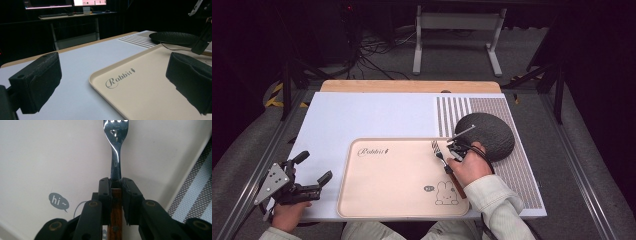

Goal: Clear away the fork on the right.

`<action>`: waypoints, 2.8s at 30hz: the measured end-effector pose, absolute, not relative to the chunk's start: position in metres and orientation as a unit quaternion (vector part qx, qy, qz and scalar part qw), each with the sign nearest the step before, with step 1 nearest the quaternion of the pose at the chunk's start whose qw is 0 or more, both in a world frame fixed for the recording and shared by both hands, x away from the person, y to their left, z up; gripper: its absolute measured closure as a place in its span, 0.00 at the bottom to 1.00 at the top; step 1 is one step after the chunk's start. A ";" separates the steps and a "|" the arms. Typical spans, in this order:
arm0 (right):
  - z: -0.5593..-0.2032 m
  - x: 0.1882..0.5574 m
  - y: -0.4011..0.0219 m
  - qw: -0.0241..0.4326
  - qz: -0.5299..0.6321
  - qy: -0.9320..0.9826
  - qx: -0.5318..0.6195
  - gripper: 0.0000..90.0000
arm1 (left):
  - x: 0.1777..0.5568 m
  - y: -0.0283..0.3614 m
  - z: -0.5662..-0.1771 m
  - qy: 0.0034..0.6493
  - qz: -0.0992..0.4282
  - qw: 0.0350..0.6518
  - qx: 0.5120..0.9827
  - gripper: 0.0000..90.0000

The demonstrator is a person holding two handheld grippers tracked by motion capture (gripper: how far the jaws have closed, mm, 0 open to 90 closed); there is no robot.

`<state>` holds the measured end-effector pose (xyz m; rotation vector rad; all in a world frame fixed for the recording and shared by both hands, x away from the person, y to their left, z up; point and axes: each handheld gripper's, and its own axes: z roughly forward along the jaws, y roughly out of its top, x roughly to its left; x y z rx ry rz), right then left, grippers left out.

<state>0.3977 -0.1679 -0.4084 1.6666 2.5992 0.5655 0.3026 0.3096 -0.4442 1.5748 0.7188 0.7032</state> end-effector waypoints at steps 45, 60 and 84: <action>-0.389 0.404 -0.154 0.113 0.234 0.901 0.349 0.13 | 0.303 0.310 -0.444 0.309 0.301 0.596 0.677 0.01; -0.378 0.418 -0.135 0.095 0.292 0.930 0.201 0.21 | 0.303 0.310 -0.444 0.309 0.301 0.596 0.677 0.01; -0.403 0.437 -0.126 0.062 0.232 0.963 0.122 1.00 | 0.303 0.310 -0.444 0.309 0.301 0.596 0.678 0.01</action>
